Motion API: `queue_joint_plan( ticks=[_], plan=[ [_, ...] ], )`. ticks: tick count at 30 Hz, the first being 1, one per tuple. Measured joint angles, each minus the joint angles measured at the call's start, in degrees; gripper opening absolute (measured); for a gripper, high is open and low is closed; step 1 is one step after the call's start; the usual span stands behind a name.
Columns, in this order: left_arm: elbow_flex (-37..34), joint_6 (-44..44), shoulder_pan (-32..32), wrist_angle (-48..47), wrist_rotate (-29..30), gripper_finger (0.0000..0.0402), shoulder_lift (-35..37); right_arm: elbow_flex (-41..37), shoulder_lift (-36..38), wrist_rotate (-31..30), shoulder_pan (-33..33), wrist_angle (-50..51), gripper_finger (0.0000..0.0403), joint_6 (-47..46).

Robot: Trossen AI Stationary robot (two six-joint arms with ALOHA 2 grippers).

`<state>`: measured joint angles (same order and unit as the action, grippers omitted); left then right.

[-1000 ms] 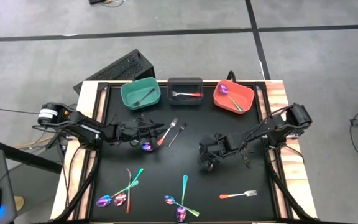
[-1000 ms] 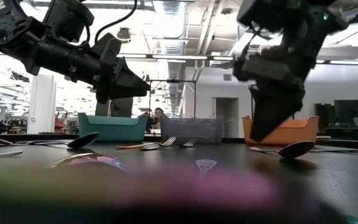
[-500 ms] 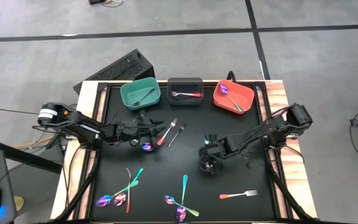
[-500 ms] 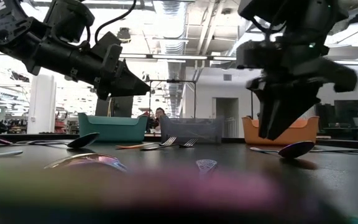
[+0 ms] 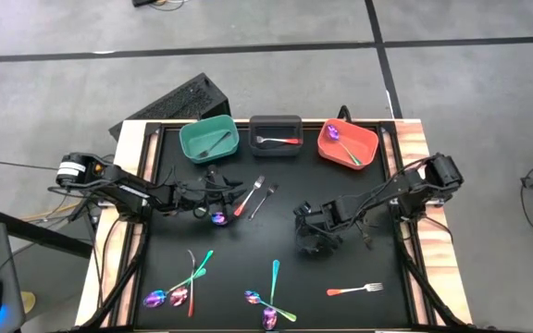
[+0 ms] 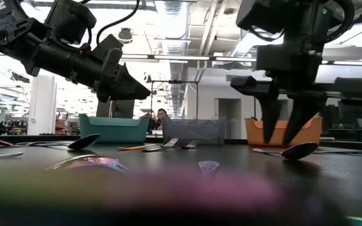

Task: Sort silverware by color (type)
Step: Put the blue spoon into the orange bin

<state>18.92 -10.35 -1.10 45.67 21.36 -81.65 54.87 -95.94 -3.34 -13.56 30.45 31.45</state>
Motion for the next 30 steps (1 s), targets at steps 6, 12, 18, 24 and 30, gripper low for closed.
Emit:
queue_joint_plan(
  ticks=[6,12,18,24,30],
  plan=[
    [0.0,-0.26,0.0,-0.57,0.0,0.0128,0.0,-0.02,0.0,2.0,1.79,1.28,0.0134,0.56],
    [0.0,-0.35,0.0,-2.02,0.24,0.0128,0.0,0.04,-1.74,1.96,2.0,-1.05,0.0134,0.77],
    [0.0,-0.46,0.0,-2.81,0.37,0.0128,0.0,0.37,-4.83,1.96,1.99,-0.04,0.0133,3.48],
    [0.0,-0.95,0.0,-2.84,0.44,0.0128,0.0,0.17,-4.5,1.69,1.92,0.6,0.0122,3.11],
    [0.0,-0.7,0.0,-2.65,1.18,0.0128,0.0,2.05,0.14,1.52,1.98,0.66,0.0109,1.21]
  ],
)
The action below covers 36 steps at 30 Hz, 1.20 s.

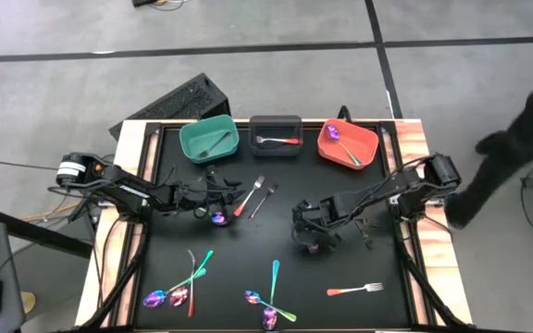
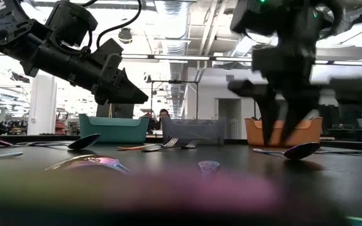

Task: Sort silverware by color (type)
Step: Put the blue spoon into the orange bin

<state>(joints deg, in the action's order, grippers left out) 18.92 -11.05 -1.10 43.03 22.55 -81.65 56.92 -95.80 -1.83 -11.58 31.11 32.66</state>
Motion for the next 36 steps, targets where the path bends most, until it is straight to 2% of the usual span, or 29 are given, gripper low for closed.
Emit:
queue_joint_plan(
  ticks=[3,9,17,28,32,36],
  plan=[
    [0.0,-0.18,-0.01,0.15,0.57,0.0128,0.0,0.92,2.76,-0.02,0.1,-0.53,0.0108,0.91],
    [0.0,-1.33,0.0,-0.55,0.41,0.0128,0.0,0.73,2.61,0.19,0.53,1.64,0.0108,1.68],
    [0.0,-2.23,0.0,-3.6,0.37,0.0128,-0.03,-0.62,-1.95,0.28,-0.2,3.5,0.0107,0.33],
    [0.0,-1.64,0.0,-2.55,0.92,0.0128,-0.04,-0.45,-6.32,0.15,-0.8,3.74,0.0107,0.46],
    [0.0,-1.64,0.0,-2.69,0.85,0.0128,-0.04,-0.76,-5.99,0.57,-0.14,0.28,0.01,-5.12],
    [0.0,-1.69,0.0,-2.95,0.83,0.0128,-0.04,-0.63,-6.17,0.55,0.09,-5.31,0.0067,-13.98]
  ],
)
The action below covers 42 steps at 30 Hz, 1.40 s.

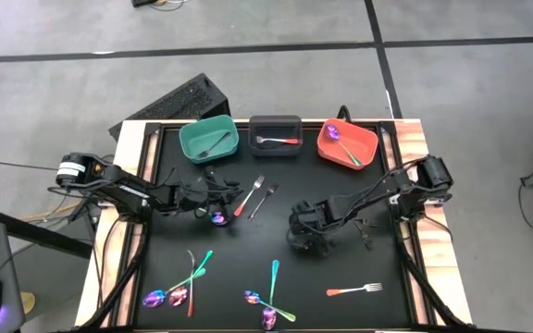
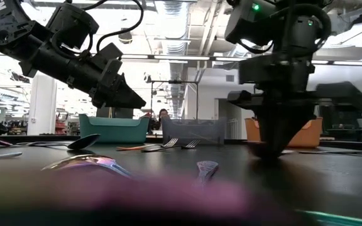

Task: Sort silverware by color (type)
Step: Put the blue spoon into the orange bin

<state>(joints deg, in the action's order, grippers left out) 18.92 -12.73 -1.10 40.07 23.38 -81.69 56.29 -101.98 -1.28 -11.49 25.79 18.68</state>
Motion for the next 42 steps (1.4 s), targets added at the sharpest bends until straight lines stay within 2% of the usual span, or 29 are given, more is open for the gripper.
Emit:
queue_joint_plan(
  ticks=[4,7,10,17,20,28,35,42],
  plan=[
    [0.0,-0.02,0.0,-0.3,0.0,0.0128,0.0,-0.03,-0.14,-0.23,0.0,-4.69,0.0017,-11.9],
    [0.0,-0.05,0.0,0.06,0.43,0.0128,0.0,0.7,-0.41,-3.87,-0.37,-7.9,0.0011,-21.07],
    [0.0,-0.51,0.0,0.66,0.45,0.0128,0.0,2.23,-0.41,-13.08,-1.1,-9.73,0.0013,-28.45],
    [0.0,-2.95,0.0,0.96,-0.63,0.0128,0.02,3.15,-0.26,-36.65,-4.1,-11.44,0.0007,-35.5],
    [0.0,-2.95,0.0,0.96,-0.62,0.0128,0.02,3.19,-0.24,-42.5,-4.61,-11.17,0.0007,-35.82],
    [0.0,-2.95,0.0,0.96,-0.57,0.0128,0.02,3.19,6.32,-45.72,-4.84,-8.04,0.0007,-35.81],
    [0.0,-3.4,0.0,0.94,-0.57,0.0128,0.02,1.99,14.71,-52.3,-4.91,-1.43,0.0007,-36.25],
    [0.0,-3.56,0.0,0.22,-0.57,0.0128,0.02,-1.81,20.93,-54.4,-1.08,-0.42,0.0007,-35.23]
  ],
)
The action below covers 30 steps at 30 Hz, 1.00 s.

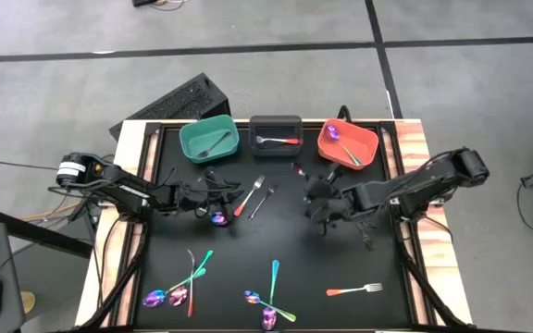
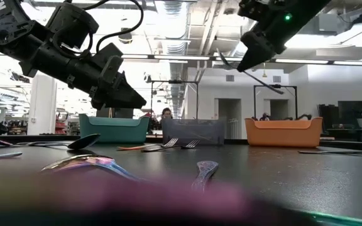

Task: Sort silverware by color (type)
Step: Put the blue spoon into the orange bin

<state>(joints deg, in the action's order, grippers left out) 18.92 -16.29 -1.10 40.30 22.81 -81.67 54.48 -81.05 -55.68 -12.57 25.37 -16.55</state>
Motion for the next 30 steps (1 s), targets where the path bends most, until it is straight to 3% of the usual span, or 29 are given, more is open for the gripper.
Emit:
queue_joint_plan(
  ticks=[9,19,30],
  plan=[
    [0.0,0.01,0.0,-0.07,0.02,0.0128,0.0,-0.09,7.62,0.02,10.42,0.98,0.0007,7.68],
    [-0.02,-0.45,0.0,-3.72,0.04,0.0128,0.02,-5.66,8.27,0.04,25.64,5.4,0.0007,10.57],
    [-0.04,0.46,0.0,-5.53,1.32,0.0128,0.02,-17.1,8.27,3.8,34.8,-8.97,0.0007,17.82]
  ],
)
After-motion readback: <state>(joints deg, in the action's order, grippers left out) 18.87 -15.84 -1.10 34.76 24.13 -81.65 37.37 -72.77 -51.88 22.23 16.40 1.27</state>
